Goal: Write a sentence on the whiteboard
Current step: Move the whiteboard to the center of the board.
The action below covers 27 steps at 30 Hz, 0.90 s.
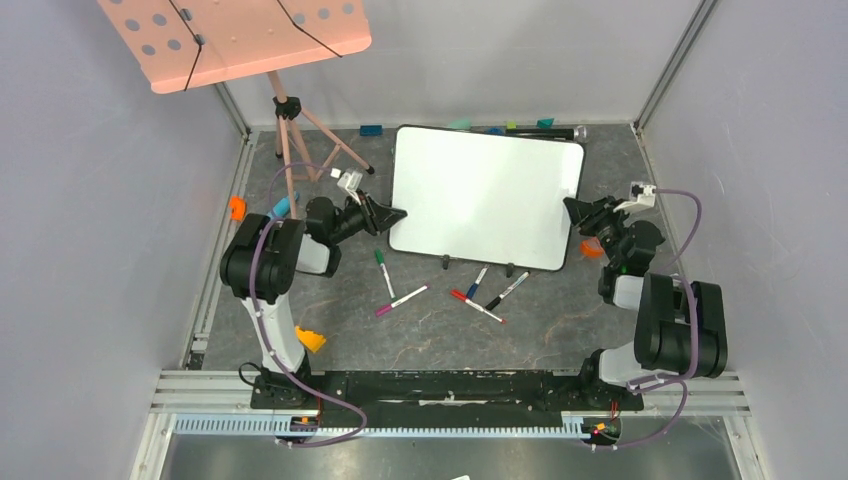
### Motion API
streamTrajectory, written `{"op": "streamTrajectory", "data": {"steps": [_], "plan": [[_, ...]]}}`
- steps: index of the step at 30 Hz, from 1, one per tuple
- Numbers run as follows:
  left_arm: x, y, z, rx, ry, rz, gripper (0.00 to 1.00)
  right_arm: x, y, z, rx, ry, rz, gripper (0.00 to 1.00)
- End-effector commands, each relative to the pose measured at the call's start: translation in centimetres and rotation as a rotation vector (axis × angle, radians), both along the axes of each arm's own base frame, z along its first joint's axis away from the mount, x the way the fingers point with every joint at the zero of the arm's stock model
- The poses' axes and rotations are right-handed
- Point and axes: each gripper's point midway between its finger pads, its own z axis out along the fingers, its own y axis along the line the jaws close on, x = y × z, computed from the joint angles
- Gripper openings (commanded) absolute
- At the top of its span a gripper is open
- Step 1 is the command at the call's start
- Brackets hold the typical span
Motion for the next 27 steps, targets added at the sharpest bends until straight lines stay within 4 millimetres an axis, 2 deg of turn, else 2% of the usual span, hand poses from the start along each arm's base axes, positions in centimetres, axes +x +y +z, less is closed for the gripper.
{"op": "streamTrajectory", "data": {"steps": [1, 13, 14, 16, 17, 19, 22, 27], "plan": [[-0.2, -0.7, 3.8, 0.02, -0.213, 0.03, 0.27, -3.7, 6.9, 1.6, 0.009, -0.082, 0.269, 0.09], [-4.3, 1.5, 3.1, 0.064, -0.197, 0.078, 0.32, -6.7, 9.4, 2.3, 0.007, -0.145, 0.333, 0.1], [-4.5, 1.7, 3.2, 0.063, -0.197, 0.082, 0.34, -6.9, 9.5, 2.3, 0.008, -0.146, 0.336, 0.1], [-4.8, 2.2, 3.2, 0.067, -0.183, 0.095, 0.43, -7.2, 9.6, 2.0, 0.001, -0.139, 0.339, 0.13], [-4.7, 2.6, 3.0, 0.071, -0.165, 0.109, 0.47, -7.2, 9.6, 1.9, -0.005, -0.137, 0.338, 0.17], [-4.7, 3.3, 2.9, 0.078, -0.128, 0.121, 0.57, -7.2, 9.4, 1.8, -0.018, -0.13, 0.324, 0.34], [-4.7, 3.5, 3.1, 0.081, -0.116, 0.12, 0.69, -6.6, 8.8, 1.5, -0.037, -0.108, 0.285, 0.51], [-4.4, 4.0, 3.6, 0.102, -0.103, 0.148, 0.72, -5.6, 7.7, 1.5, -0.069, -0.073, 0.225, 0.67]]}}
